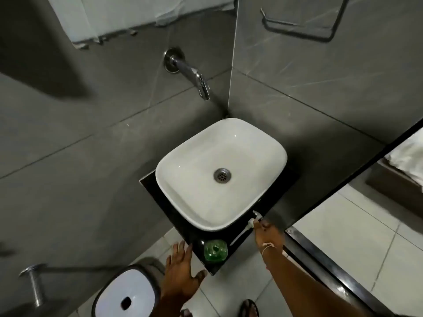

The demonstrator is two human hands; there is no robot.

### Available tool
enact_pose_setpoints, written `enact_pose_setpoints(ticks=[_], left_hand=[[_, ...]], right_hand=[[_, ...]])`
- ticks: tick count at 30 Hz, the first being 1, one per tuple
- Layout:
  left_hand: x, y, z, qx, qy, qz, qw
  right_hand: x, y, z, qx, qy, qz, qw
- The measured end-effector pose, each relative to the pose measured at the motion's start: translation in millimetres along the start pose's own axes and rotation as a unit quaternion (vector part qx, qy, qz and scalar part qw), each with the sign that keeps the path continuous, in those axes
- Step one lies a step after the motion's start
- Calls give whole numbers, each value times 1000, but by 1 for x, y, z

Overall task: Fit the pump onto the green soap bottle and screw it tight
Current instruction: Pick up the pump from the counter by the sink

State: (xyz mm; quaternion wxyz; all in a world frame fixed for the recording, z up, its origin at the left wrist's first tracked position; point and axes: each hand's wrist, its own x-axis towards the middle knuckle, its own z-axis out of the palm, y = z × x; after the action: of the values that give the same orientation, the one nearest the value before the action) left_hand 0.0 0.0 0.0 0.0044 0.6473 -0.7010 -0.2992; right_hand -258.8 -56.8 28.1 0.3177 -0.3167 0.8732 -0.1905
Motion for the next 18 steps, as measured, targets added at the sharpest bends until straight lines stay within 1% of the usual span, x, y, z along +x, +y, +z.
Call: enact_pose_setpoints(ticks=[2, 6, 10, 13, 16, 18], left_hand=[[7, 4, 4, -55, 1, -2, 999], [14, 16, 6, -107, 30, 0, 994], [19, 21, 10, -150, 62, 19, 987], [23, 23, 12, -163, 65, 22, 984], [24, 23, 17, -161, 66, 27, 984], [24, 21, 20, -153, 68, 30, 985]], right_hand=[[8, -2, 4, 40, -33, 87, 995], [13, -9, 11, 69, -72, 140, 985], [21, -11, 18, 112, -81, 200, 970], [24, -13, 20, 121, -85, 212, 966], [23, -14, 18, 176, -86, 228, 954], [20, -16, 13, 220, -96, 212, 947]])
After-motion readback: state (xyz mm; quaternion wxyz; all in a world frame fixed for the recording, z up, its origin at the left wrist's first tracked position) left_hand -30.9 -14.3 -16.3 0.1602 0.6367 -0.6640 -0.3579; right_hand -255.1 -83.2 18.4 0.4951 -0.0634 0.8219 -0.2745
